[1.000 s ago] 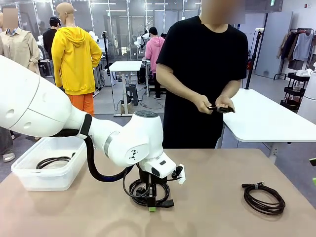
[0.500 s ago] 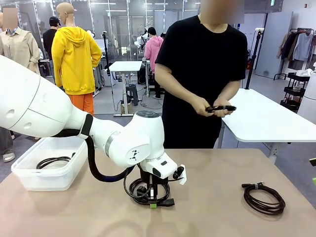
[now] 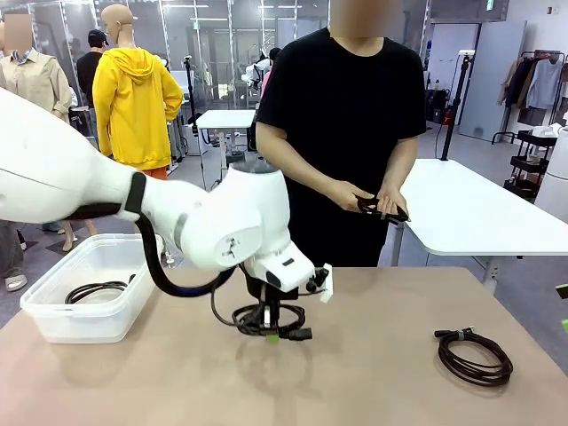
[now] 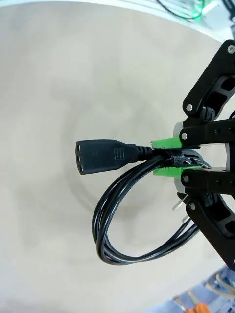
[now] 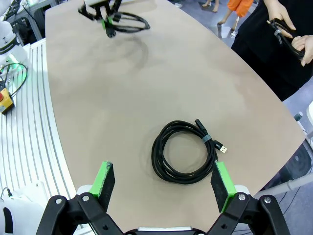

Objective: Organize and store the cables.
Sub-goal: Place the Power Cable into the Organizing box.

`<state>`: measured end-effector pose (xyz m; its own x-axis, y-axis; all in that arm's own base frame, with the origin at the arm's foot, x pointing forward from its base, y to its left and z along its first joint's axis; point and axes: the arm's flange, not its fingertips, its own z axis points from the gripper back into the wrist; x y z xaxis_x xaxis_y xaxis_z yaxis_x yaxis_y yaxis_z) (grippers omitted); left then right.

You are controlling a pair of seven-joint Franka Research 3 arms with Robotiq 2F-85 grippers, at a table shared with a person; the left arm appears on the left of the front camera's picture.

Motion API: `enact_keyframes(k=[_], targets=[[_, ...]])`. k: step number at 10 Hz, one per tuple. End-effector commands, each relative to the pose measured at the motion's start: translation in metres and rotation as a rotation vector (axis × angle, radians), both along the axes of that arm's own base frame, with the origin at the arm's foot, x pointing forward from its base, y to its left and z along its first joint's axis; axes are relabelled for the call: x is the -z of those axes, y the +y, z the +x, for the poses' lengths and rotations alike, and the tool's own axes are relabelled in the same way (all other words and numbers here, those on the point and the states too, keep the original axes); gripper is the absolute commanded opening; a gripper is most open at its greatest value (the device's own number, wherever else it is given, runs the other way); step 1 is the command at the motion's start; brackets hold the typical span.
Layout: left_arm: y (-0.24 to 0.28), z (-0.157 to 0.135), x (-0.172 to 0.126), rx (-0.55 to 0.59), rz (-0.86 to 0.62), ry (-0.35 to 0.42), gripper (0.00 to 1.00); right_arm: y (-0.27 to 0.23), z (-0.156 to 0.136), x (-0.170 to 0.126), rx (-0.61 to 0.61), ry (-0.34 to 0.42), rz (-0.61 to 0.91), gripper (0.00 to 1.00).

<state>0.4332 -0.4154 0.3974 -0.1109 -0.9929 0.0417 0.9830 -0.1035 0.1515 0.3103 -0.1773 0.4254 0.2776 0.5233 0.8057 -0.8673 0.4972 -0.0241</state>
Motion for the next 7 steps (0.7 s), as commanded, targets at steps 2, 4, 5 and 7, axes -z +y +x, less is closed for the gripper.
enact_keyframes(k=[2,4,5,7], targets=[[0.025,-0.016,-0.049,0.136,0.072,-0.061,0.07,0.000,0.002,-0.002,0.009,0.004,0.014,1.00],[0.024,-0.019,-0.062,0.161,0.098,-0.084,0.07,0.000,0.002,-0.002,0.009,0.004,0.014,1.00],[0.017,-0.016,-0.058,0.122,0.065,-0.062,0.07,0.000,0.002,-0.002,0.009,0.004,0.014,1.00],[0.017,-0.016,-0.058,0.122,0.065,-0.062,0.07,0.000,0.002,-0.002,0.009,0.004,0.014,1.00]])
